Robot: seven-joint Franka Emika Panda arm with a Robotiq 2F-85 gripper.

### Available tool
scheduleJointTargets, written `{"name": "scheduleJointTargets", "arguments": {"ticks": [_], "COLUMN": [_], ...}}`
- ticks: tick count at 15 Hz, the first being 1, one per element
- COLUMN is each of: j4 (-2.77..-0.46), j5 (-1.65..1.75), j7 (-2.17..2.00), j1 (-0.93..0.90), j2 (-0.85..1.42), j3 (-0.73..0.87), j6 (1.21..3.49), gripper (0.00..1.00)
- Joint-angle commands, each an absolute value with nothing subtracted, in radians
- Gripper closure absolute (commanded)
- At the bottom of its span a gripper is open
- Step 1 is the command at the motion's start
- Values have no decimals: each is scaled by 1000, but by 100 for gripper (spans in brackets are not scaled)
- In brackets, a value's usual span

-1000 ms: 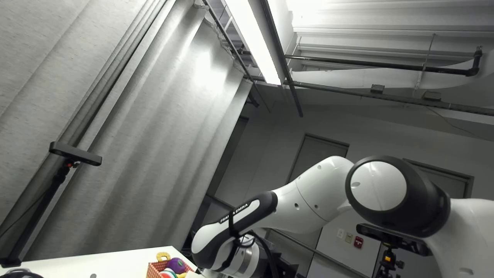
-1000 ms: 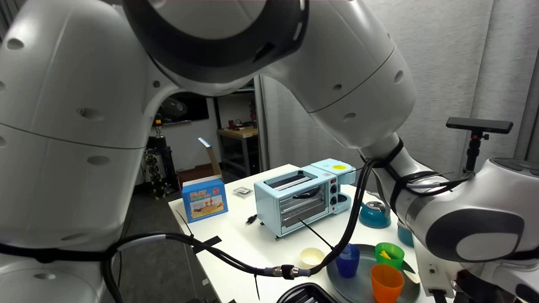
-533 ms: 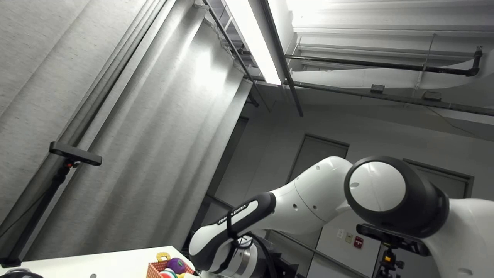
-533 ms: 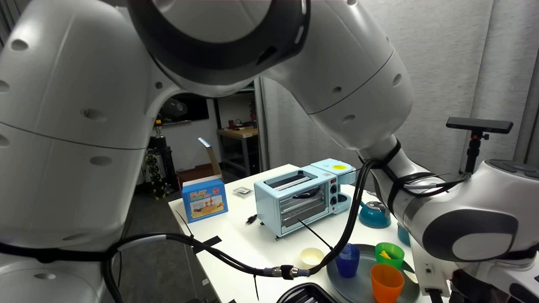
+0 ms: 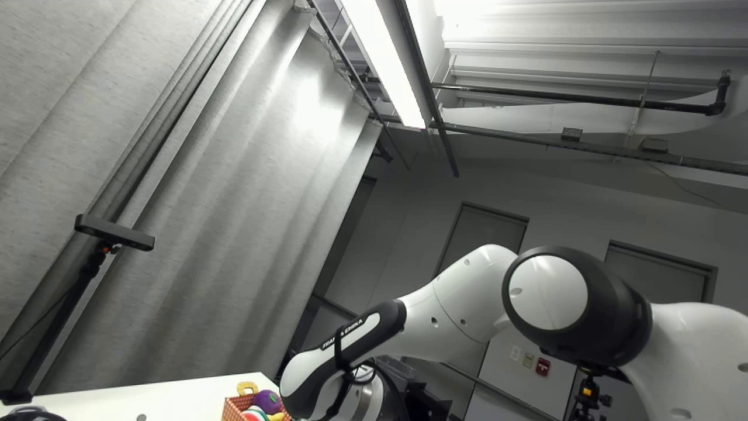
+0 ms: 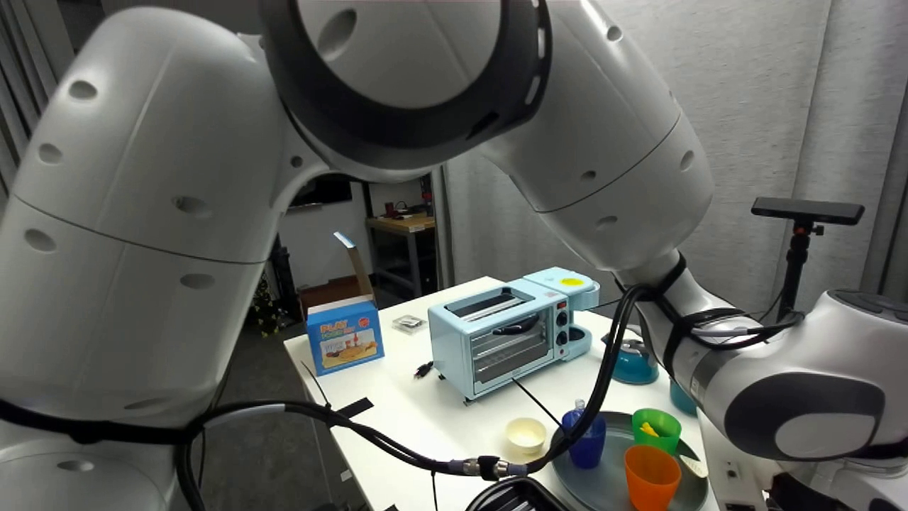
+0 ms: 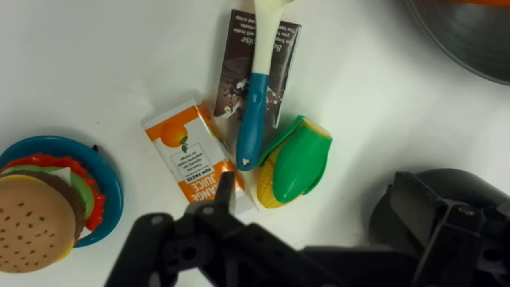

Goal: Put a plush toy in the black pot

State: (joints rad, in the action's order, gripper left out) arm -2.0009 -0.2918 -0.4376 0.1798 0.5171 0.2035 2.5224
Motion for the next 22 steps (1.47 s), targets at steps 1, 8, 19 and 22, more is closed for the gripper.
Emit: {"name": "scheduleJointTargets", "arguments": {"ticks": [1,8,19,22], "j4": [-1903,-1790,-1757,-1758], "j5": [-266,-273,-306,-306], "j7": [-480,-496,-522,-524], "j1": [172,180,199,203], "j2": [582,669,726,725], "j3": [221,219,212,213], "j6": [2451,2371,2364,2365], "gripper": [0,0,0,0]}}
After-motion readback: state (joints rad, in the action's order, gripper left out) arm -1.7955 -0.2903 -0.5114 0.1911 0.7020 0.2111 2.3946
